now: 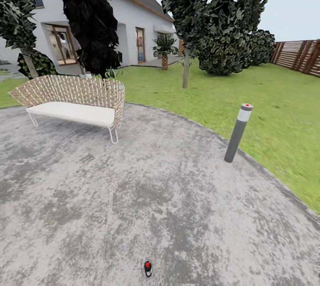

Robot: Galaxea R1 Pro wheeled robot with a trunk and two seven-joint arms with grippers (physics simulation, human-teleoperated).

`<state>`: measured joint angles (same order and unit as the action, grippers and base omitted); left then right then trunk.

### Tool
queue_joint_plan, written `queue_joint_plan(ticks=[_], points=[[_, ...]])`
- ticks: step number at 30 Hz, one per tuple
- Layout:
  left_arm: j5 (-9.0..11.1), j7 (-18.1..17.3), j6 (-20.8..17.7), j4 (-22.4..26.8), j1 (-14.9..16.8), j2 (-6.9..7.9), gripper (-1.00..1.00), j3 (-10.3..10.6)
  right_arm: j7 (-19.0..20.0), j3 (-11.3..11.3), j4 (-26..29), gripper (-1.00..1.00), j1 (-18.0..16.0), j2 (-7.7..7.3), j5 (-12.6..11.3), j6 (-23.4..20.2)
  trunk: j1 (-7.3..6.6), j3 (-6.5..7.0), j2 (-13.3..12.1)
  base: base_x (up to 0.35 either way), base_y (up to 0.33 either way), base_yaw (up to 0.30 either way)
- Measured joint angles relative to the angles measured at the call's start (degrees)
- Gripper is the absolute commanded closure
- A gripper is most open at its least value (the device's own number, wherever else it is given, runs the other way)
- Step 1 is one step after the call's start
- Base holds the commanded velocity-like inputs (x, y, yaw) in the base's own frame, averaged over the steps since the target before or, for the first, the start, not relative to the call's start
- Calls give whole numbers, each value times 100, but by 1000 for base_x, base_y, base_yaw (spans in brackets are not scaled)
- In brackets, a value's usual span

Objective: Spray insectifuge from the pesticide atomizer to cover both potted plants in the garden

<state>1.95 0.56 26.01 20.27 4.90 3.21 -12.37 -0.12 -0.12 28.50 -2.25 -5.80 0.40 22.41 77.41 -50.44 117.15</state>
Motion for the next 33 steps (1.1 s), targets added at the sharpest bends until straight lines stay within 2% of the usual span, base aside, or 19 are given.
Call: queue_joint_plan(ticks=[15,33], points=[[-3,-1,0,0,-2,-5,-100,0,4,-6,2,-100,0,0,-1,-7,0,0,0,0,300,-288],[-4,0,8,-1,-4,-5,-100,3,-4,-4,1,-100,0,0,-1,-7,1,0,0,-26,52,-289]])
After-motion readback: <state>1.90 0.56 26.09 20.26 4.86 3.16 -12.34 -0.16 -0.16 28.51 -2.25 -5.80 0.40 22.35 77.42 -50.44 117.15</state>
